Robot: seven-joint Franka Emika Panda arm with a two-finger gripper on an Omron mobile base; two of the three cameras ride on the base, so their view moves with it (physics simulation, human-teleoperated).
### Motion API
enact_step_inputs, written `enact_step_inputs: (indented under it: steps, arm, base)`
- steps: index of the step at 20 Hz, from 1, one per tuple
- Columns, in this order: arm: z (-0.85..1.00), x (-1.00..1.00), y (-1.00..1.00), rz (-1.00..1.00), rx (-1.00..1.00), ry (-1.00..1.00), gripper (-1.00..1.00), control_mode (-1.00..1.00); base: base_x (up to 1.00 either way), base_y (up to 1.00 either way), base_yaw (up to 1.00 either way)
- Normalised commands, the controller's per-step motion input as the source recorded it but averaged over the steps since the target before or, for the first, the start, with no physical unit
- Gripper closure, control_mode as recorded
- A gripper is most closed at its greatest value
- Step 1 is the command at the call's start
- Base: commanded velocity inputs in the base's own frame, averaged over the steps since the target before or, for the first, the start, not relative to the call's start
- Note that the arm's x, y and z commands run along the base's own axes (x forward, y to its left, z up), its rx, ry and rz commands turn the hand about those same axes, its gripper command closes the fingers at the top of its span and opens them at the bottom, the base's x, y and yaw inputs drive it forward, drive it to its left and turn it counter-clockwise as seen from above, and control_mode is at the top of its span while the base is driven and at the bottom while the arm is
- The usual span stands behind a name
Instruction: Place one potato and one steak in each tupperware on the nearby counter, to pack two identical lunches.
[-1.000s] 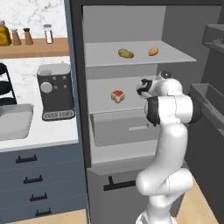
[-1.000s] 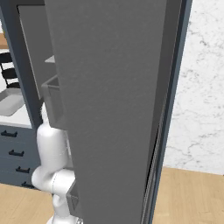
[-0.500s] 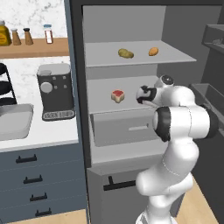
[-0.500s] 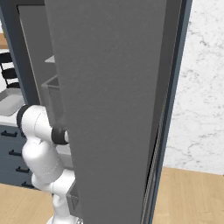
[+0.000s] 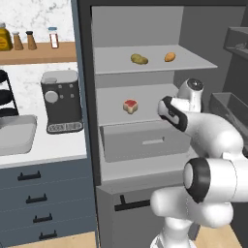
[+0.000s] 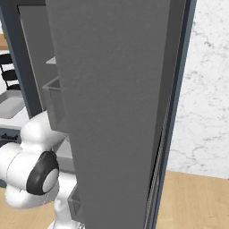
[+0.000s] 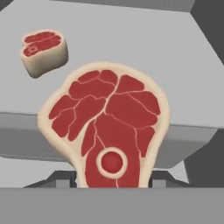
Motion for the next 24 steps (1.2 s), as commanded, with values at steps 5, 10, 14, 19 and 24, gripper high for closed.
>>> enact_step_inputs:
  steps: [5, 10, 14, 19, 24]
  arm:
    - [0.91, -0.88, 0.26, 0.00, 0.00, 0.06, 1.00, -1.00]
    - [0.44, -0.98, 0.25, 0.00, -0.01, -0.17, 1.00, -1.00]
    - [0.33, -0.98, 0.21, 0.00, 0.00, -0.17, 1.00, -1.00]
    - [0.19, -0.95, 0.26, 0.00, 0.00, -0.15, 1.00, -1.00]
    - [0.00, -0.40, 0.05, 0.00, 0.00, -0.07, 1.00, 1.00]
  base:
    - [0.00, 0.00, 0.00]
    - [0.00, 0.00, 0.00]
    - [0.00, 0.00, 0.00]
    - [0.00, 0.00, 0.00]
    - [-0.60, 0.13, 0.00]
